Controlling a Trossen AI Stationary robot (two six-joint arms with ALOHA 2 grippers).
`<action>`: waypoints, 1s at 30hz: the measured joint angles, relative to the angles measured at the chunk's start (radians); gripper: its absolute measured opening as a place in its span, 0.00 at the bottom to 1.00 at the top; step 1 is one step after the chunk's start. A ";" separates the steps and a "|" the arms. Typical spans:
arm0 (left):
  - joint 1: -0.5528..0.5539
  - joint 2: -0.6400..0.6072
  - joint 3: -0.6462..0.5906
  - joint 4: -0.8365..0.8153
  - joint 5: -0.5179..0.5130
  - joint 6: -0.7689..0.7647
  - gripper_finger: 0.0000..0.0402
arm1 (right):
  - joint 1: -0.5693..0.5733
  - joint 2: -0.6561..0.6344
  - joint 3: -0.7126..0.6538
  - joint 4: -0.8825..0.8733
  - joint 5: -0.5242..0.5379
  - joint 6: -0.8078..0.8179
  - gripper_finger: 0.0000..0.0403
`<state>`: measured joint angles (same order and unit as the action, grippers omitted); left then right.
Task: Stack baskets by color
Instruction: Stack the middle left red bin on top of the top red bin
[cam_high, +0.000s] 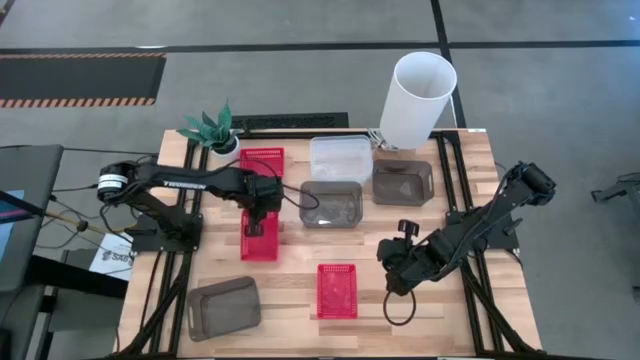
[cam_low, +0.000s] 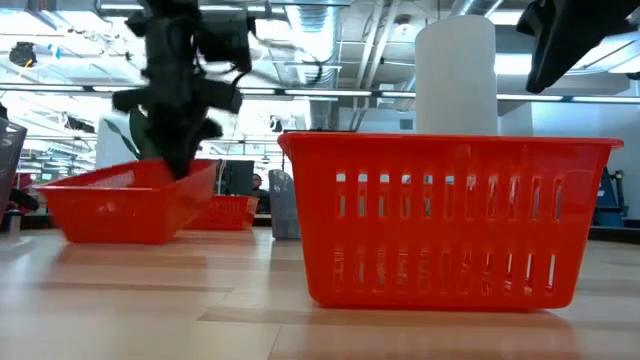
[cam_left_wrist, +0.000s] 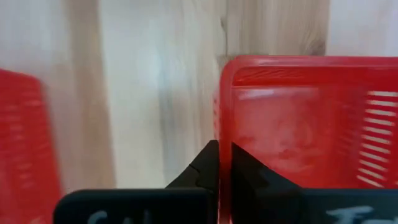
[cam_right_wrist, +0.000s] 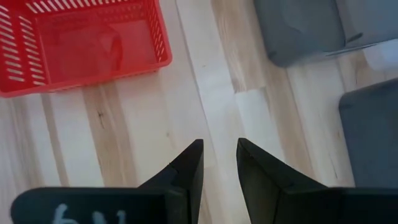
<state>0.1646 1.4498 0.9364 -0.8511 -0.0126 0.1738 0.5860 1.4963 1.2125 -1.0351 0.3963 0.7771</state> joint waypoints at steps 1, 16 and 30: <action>0.000 -0.005 0.028 -0.023 -0.003 -0.002 0.00 | 0.000 0.000 0.000 0.000 0.000 0.000 0.29; 0.349 -0.110 0.321 -0.046 -0.031 -0.317 0.00 | 0.001 0.000 0.000 0.030 0.029 -0.042 0.29; 0.511 -0.104 0.324 -0.114 -0.113 -0.717 0.00 | -0.041 0.001 0.000 0.043 0.030 -0.224 0.29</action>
<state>0.6755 1.3453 1.2602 -0.9649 -0.1251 -0.5435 0.5453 1.4971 1.2125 -0.9924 0.4260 0.5533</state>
